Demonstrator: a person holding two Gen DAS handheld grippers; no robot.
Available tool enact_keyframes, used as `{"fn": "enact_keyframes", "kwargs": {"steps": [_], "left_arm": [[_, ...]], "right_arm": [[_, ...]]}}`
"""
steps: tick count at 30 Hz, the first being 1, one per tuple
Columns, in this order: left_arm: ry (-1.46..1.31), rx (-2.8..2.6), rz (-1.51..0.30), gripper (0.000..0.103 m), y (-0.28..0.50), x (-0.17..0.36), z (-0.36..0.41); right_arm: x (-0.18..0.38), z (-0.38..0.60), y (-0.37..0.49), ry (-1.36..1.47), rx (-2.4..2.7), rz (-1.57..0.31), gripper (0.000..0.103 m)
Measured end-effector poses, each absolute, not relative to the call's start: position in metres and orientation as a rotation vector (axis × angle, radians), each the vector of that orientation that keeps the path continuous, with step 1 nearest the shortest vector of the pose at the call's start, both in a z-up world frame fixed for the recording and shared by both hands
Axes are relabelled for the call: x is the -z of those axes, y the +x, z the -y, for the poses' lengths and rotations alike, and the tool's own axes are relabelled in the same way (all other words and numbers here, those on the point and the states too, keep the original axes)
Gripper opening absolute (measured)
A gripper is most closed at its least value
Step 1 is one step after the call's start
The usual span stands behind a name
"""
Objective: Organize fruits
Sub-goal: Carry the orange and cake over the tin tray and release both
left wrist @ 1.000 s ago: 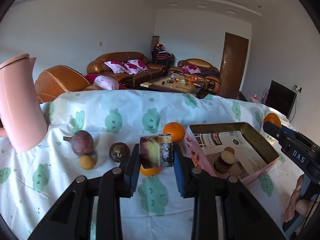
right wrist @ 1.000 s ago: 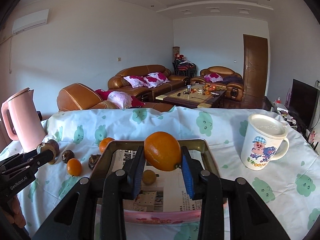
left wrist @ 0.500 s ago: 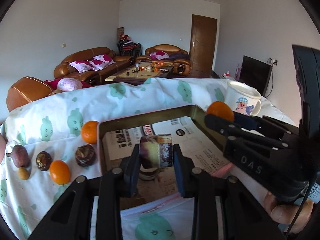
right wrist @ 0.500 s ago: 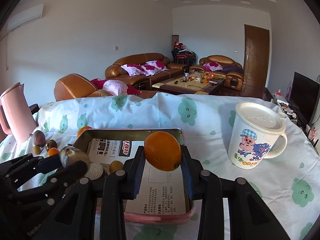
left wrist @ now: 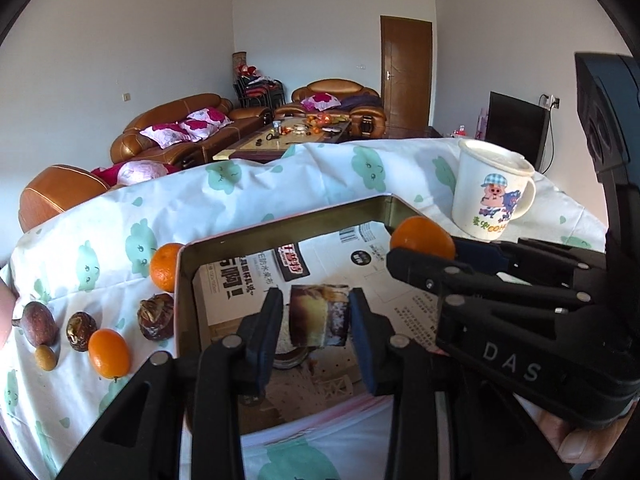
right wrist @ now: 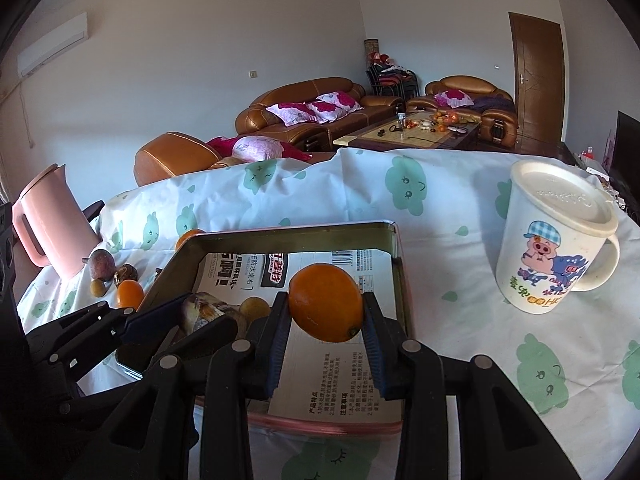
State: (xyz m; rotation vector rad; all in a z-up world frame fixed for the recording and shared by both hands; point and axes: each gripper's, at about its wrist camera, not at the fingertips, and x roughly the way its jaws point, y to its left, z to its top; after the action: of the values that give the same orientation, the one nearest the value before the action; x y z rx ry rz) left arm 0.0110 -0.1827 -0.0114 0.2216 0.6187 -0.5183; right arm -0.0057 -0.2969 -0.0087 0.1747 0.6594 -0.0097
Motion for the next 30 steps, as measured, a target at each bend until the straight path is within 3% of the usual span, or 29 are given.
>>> {"fn": "enact_keyframes", "kwargs": {"steps": [3, 5, 6, 8, 10, 16, 30], "left_arm": [[0.238, 0.496, -0.618, 0.048, 0.011, 0.012, 0.182], [0.224, 0.485, -0.611, 0.071, 0.011, 0.01, 0.177], [0.217, 0.477, -0.601, 0.077, 0.01, 0.008, 0.174], [0.204, 0.468, -0.569, 0.094, 0.006, 0.004, 0.17], [0.199, 0.466, -0.535, 0.102, 0.001, -0.002, 0.168], [0.206, 0.448, -0.504, 0.102, -0.003, -0.006, 0.166], [0.165, 0.398, -0.533, 0.102, 0.006, -0.009, 0.144]], "right_arm": [[0.016, 0.3, -0.002, 0.234, -0.025, -0.697, 0.038], [0.019, 0.304, -0.001, 0.263, -0.026, -0.699, 0.038], [0.018, 0.305, -0.003, 0.271, -0.026, -0.689, 0.041], [0.015, 0.308, -0.006, 0.298, -0.032, -0.665, 0.054], [0.01, 0.31, -0.011, 0.322, -0.034, -0.621, 0.069], [-0.001, 0.309, -0.023, 0.271, 0.049, -0.517, 0.069], [0.003, 0.316, -0.025, 0.272, 0.12, -0.513, 0.069]]}}
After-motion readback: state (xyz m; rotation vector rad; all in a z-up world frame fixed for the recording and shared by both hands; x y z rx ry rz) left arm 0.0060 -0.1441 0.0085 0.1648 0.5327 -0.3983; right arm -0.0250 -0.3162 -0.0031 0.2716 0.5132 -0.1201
